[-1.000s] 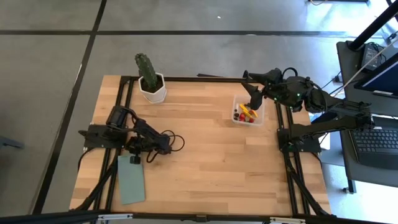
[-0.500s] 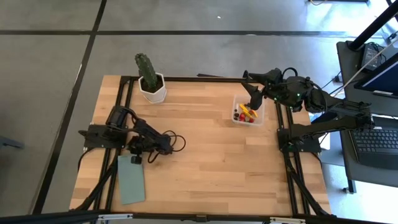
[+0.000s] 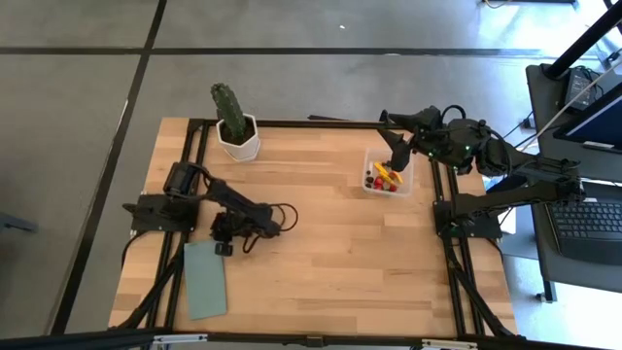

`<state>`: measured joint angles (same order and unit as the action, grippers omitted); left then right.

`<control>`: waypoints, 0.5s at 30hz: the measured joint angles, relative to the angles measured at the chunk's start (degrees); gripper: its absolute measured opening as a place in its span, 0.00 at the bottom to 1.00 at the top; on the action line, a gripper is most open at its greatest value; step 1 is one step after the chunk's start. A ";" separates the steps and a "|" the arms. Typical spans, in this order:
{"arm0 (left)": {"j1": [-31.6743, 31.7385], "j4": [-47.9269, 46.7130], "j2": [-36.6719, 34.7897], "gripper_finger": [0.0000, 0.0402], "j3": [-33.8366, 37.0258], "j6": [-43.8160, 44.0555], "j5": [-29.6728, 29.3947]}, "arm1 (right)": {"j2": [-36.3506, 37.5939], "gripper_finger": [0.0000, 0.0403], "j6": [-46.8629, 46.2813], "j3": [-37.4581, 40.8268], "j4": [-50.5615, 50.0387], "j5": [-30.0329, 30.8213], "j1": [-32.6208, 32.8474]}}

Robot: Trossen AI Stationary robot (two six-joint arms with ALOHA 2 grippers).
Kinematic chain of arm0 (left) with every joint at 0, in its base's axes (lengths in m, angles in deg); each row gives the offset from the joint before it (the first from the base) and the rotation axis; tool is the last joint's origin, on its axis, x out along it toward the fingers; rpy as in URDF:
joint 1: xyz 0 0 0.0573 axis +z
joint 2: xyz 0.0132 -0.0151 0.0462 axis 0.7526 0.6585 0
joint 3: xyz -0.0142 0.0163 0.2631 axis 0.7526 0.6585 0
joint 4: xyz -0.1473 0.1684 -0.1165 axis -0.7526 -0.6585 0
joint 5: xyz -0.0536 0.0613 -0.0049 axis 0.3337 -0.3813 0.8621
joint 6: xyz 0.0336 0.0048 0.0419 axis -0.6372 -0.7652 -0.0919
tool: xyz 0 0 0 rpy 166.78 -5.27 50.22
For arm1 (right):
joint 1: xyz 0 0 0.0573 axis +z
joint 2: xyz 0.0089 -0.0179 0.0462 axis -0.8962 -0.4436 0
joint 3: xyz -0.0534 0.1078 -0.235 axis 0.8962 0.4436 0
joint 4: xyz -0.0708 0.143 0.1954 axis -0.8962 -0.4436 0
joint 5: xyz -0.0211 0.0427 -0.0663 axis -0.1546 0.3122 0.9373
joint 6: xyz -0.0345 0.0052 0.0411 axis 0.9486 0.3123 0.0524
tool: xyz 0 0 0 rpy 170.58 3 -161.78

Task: Pick and placing Produce into tupperware
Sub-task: Put the black cherry into the transparent bin

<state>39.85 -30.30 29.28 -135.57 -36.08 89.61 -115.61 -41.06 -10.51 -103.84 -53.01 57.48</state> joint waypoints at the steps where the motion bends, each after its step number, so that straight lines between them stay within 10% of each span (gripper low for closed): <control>1: 0.34 0.49 0.00 0.23 -0.45 -0.09 0.01 | -0.01 0.63 0.00 0.00 0.00 0.00 0.01; 15: 4.57 3.56 0.04 0.29 -1.95 0.42 1.65 | -0.04 0.63 0.00 0.00 -0.02 -0.04 0.14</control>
<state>44.42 -26.74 29.32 -137.52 -35.67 91.26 -115.66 -41.06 -10.51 -103.86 -53.06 57.62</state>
